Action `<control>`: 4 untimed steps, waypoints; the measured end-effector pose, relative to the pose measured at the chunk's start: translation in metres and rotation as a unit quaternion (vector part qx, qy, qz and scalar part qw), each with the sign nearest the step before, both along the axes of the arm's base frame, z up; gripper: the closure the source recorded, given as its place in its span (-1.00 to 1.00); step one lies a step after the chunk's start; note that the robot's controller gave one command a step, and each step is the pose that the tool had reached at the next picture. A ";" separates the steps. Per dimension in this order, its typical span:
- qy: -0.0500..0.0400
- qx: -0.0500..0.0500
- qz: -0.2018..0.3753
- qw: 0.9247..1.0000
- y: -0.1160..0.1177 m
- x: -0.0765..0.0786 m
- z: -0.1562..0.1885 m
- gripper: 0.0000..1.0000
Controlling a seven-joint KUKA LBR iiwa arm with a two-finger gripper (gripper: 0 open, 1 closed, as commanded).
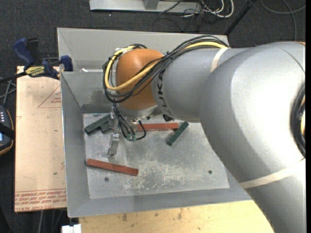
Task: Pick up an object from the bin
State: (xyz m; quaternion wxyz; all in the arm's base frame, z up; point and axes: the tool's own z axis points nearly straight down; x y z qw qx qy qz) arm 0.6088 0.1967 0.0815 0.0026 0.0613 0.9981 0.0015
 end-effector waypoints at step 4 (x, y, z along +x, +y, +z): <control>0.000 0.001 -0.053 0.999 0.020 -0.047 -0.008 1.00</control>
Offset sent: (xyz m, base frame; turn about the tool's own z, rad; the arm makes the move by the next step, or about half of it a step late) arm 0.0081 0.0174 -0.0115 0.0243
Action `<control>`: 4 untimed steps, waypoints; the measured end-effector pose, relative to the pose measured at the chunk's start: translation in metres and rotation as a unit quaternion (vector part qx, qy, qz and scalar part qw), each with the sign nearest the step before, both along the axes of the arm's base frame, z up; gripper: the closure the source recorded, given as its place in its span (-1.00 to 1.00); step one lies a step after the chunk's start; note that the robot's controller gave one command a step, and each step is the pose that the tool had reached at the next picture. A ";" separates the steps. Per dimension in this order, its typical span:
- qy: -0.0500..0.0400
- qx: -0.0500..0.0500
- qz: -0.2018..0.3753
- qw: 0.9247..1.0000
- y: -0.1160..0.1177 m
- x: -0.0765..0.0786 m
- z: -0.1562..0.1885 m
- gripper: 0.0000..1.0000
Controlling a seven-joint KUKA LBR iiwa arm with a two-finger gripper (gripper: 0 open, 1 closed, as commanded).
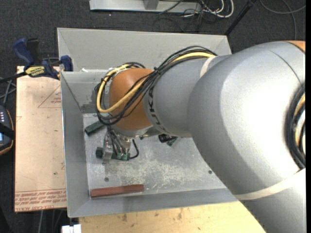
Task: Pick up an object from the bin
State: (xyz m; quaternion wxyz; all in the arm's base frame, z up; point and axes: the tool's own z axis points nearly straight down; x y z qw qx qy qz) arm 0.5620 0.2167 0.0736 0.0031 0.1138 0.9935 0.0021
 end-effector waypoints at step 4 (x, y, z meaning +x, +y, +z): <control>0.001 0.000 -0.001 1.000 0.000 -0.001 0.059 1.00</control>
Offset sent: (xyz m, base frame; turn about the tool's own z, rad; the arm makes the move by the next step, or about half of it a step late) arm 0.0001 -0.0001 0.0175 0.0000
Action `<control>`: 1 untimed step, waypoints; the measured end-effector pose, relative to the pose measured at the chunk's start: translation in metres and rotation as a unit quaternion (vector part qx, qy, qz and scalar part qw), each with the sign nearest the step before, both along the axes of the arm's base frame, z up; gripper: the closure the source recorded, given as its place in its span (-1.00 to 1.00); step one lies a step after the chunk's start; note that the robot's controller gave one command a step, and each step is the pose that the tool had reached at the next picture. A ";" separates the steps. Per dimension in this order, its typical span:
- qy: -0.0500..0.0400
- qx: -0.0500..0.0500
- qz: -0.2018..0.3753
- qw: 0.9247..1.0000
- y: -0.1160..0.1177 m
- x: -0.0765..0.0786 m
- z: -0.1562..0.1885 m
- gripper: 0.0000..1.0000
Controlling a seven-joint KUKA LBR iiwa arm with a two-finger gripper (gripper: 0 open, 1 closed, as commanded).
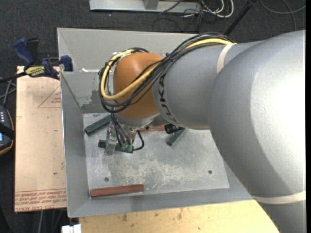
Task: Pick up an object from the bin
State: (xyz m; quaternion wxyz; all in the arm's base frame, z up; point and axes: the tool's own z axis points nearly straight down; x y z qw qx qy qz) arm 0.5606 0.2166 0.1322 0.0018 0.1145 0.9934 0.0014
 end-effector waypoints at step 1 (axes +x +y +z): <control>-0.001 0.000 0.000 1.000 0.000 0.000 0.006 1.00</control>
Offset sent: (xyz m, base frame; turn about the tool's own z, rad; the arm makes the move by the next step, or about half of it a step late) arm -0.0001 -0.0001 0.0463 0.0000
